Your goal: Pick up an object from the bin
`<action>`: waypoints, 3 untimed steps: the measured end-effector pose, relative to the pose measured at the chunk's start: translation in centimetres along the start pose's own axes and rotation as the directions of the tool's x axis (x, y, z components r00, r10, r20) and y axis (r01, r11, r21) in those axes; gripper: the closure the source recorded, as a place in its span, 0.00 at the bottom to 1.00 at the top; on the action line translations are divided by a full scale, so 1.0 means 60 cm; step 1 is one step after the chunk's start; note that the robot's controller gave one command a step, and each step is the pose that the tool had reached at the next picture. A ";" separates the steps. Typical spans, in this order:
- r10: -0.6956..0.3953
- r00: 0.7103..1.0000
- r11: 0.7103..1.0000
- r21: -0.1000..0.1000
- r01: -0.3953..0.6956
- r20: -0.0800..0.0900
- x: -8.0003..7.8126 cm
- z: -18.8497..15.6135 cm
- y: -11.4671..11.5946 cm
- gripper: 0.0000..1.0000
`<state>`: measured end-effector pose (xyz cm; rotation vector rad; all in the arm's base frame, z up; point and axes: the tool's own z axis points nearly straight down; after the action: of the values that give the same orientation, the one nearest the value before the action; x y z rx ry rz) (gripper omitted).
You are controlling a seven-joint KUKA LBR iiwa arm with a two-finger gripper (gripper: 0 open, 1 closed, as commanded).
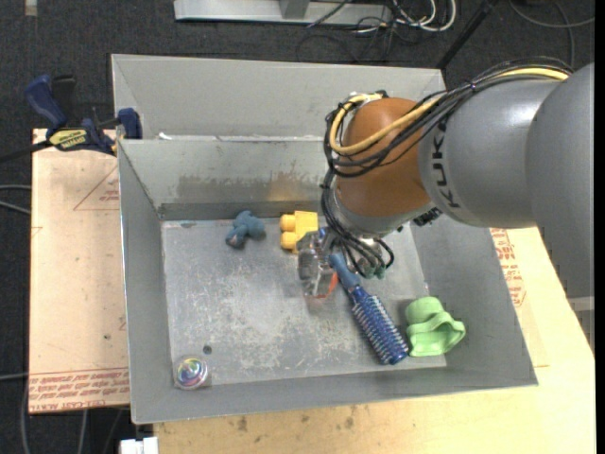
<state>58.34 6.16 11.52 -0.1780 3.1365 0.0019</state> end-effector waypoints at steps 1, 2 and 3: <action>0.000 1.000 1.000 0.000 0.000 0.001 -0.001 0.001 0.000 0.00; -0.212 0.977 0.977 0.002 0.212 0.005 -0.085 0.007 -0.026 0.00; -0.449 0.893 0.893 0.001 0.449 0.002 -0.050 0.033 -0.022 0.00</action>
Offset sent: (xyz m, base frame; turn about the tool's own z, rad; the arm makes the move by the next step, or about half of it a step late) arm 0.0000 0.0000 0.0000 0.0000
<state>61.47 5.18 9.56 -0.8966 3.0081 0.0016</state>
